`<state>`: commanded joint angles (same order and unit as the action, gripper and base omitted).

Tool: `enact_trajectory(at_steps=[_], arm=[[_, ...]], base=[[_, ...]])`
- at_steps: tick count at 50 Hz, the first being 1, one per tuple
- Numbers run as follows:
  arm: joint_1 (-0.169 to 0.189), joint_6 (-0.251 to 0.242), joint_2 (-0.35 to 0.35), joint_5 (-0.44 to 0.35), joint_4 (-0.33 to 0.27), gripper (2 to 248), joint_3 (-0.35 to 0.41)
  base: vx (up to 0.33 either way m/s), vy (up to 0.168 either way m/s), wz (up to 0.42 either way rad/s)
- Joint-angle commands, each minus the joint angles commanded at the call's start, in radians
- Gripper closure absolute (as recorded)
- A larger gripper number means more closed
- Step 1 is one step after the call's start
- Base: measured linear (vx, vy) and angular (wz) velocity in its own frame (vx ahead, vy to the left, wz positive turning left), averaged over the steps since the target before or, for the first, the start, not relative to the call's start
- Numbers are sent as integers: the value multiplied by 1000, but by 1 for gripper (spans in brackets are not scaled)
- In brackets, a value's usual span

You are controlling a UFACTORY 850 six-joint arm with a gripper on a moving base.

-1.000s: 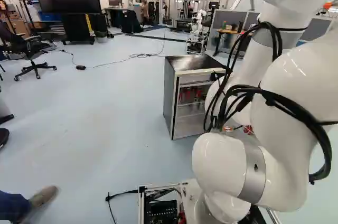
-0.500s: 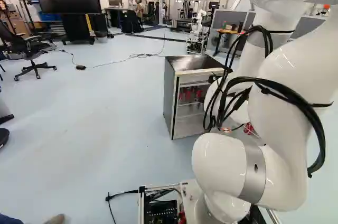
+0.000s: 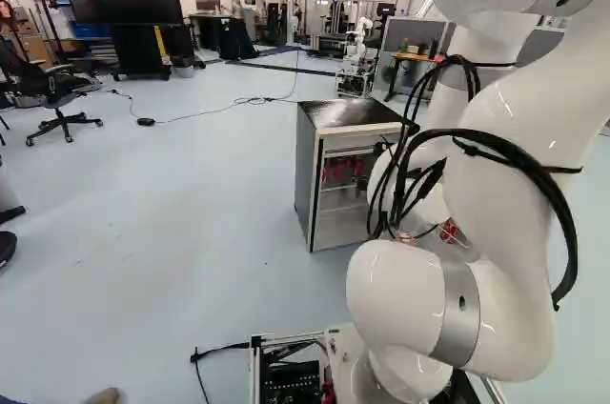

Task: Grab a drink from the fridge

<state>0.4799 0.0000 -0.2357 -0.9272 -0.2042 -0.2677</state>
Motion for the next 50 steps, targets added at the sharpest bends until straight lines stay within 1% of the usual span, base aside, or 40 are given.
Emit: enact_trajectory(at_steps=[21,50], arm=[[-8,0,-104,-53,-44,3,-54],[-31,0,-262,-110,-105,3,-164]], base=[[0,0,0],[0,0,0]])
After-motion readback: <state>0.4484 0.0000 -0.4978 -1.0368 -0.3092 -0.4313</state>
